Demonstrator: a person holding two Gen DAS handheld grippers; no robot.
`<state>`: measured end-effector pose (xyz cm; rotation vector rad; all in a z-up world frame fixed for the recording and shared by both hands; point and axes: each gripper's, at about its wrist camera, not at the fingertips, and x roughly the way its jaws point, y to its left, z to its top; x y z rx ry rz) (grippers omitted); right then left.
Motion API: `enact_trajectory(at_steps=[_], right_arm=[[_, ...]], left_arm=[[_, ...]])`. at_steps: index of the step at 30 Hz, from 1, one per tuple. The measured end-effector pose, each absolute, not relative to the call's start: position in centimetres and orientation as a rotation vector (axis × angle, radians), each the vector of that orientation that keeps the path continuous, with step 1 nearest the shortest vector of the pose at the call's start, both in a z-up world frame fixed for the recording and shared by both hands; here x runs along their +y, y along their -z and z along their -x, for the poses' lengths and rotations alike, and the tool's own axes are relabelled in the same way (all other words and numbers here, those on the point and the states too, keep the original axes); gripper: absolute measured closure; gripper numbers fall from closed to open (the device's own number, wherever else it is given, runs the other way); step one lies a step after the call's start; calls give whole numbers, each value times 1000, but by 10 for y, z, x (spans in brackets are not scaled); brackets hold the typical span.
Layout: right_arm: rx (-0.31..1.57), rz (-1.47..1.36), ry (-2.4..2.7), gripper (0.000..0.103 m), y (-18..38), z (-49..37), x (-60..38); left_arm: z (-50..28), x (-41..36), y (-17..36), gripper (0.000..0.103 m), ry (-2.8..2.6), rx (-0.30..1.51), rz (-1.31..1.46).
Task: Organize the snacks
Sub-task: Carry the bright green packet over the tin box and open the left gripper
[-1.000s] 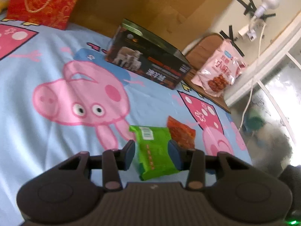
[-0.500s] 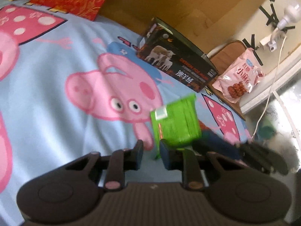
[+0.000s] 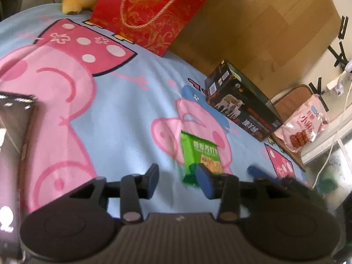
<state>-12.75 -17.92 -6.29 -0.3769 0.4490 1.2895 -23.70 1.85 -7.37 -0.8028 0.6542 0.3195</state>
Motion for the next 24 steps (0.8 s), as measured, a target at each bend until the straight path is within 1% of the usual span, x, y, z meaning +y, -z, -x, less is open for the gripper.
enact_trajectory(at_steps=[2, 4, 6, 7, 8, 10, 15, 20, 24], right_arm=[[539, 384, -1287, 48, 74, 121, -176], [590, 381, -1295, 48, 81, 119, -173], [632, 370, -1297, 51, 87, 115, -164], [641, 354, -1299, 54, 89, 112, -160], [645, 345, -1302, 67, 89, 112, -158], [646, 336, -1284, 68, 86, 112, -157], [530, 286, -1225, 70, 66, 102, -185], [381, 249, -1108, 70, 30, 67, -203], [360, 229, -1032, 70, 19, 21, -193]], left_arm=[[220, 17, 76, 63, -300, 670, 792], [206, 11, 79, 63, -286, 688, 786], [194, 5, 81, 68, -271, 693, 744], [191, 3, 82, 71, -268, 696, 739], [189, 2, 82, 71, -272, 699, 744], [184, -1, 78, 71, -268, 709, 738], [154, -12, 44, 71, -174, 644, 668], [92, -26, 0, 71, -100, 555, 550], [33, -21, -6, 71, -113, 528, 533]])
